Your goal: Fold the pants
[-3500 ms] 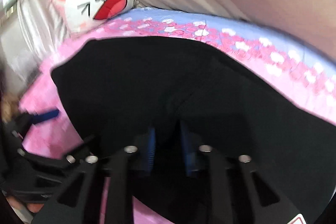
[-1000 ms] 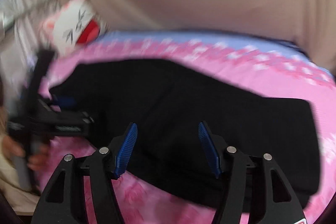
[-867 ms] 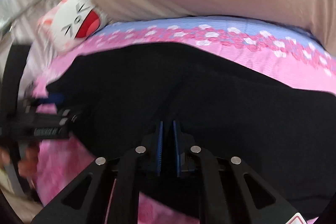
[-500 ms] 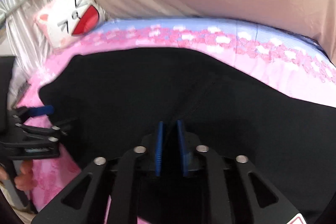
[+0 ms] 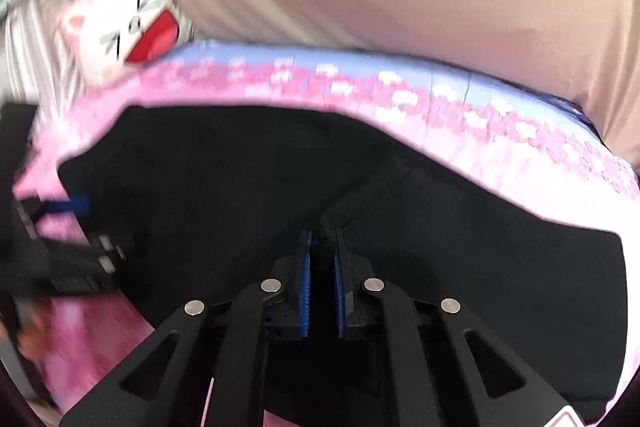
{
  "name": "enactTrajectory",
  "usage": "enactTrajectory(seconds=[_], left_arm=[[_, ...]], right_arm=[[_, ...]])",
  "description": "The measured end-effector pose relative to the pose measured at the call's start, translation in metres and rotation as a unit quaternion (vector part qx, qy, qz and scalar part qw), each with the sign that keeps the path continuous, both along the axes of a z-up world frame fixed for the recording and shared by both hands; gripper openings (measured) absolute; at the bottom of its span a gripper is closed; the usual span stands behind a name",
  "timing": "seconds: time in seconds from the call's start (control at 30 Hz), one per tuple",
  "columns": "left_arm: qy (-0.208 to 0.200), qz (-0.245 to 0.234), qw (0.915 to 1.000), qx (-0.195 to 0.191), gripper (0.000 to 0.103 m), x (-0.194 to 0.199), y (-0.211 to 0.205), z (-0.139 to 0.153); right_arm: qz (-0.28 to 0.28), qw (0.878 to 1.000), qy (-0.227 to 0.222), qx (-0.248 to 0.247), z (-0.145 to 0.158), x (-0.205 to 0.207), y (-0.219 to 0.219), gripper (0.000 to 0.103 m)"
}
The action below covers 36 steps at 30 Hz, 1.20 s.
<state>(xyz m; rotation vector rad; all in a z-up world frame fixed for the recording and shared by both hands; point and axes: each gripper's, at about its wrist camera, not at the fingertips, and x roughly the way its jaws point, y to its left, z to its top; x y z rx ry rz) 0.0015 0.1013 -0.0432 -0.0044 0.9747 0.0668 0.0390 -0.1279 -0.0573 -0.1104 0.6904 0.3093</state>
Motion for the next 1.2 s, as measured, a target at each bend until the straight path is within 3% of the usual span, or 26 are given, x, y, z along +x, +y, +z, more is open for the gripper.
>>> enactTrajectory(seconds=[0.1,0.23,0.33,0.4,0.47,0.53,0.6,0.67,0.7,0.77,0.9,1.0,1.13,1.2], left_arm=[[-0.001,0.001,1.0000,-0.002,0.098,0.000,0.001,-0.001],[0.001,0.003,1.0000,0.001,0.098,0.001,0.001,-0.001],[0.002,0.002,1.0000,0.001,0.098,0.000,0.002,0.000],[0.002,0.003,1.0000,0.003,0.098,0.001,0.001,-0.001],[0.001,0.008,0.9999,0.006,0.098,0.002,-0.001,-0.002],[0.002,0.009,0.9999,0.007,0.098,0.003,-0.002,-0.001],[0.001,0.008,1.0000,0.005,0.098,0.001,0.001,0.002],[-0.005,0.019,0.9998,-0.006,0.098,-0.002,0.010,0.007],[-0.009,0.030,0.9994,-0.013,0.098,-0.004,0.019,0.010],[-0.021,0.060,0.9976,-0.028,0.098,-0.008,0.040,0.017],[-0.025,0.129,0.9909,-0.030,0.098,-0.012,0.089,0.023],[-0.021,0.152,0.9880,-0.020,0.098,-0.013,0.103,0.020],[-0.010,0.126,0.9916,-0.026,0.098,-0.003,0.086,0.015],[-0.004,0.099,0.9947,-0.026,0.098,0.004,0.066,0.014]], right_arm=[[0.013,1.000,-0.007,0.013,0.007,0.000,0.006,0.009],[0.022,0.999,0.044,0.004,-0.029,0.020,0.018,0.009],[0.029,0.998,0.017,0.049,-0.001,0.011,0.011,0.009],[0.039,0.998,0.004,0.049,0.008,0.007,0.014,0.009],[0.046,0.998,0.018,0.037,-0.001,0.016,0.023,0.009],[0.050,0.997,0.060,0.013,-0.031,0.031,0.032,0.011],[0.055,0.997,0.048,0.027,-0.023,0.023,0.027,0.020],[0.062,0.996,0.043,0.057,-0.014,0.016,0.020,0.053],[0.069,0.994,0.035,0.081,-0.009,0.010,0.013,0.060],[0.065,0.992,0.022,0.102,-0.002,-0.001,0.001,0.063],[-0.008,0.994,-0.005,0.111,0.007,-0.024,-0.056,0.063],[-0.080,0.988,-0.009,0.130,0.010,-0.039,-0.113,0.059],[-0.159,0.974,-0.006,0.161,0.007,-0.058,-0.187,0.056],[-0.194,0.966,0.028,0.166,-0.014,-0.057,-0.218,0.052]])
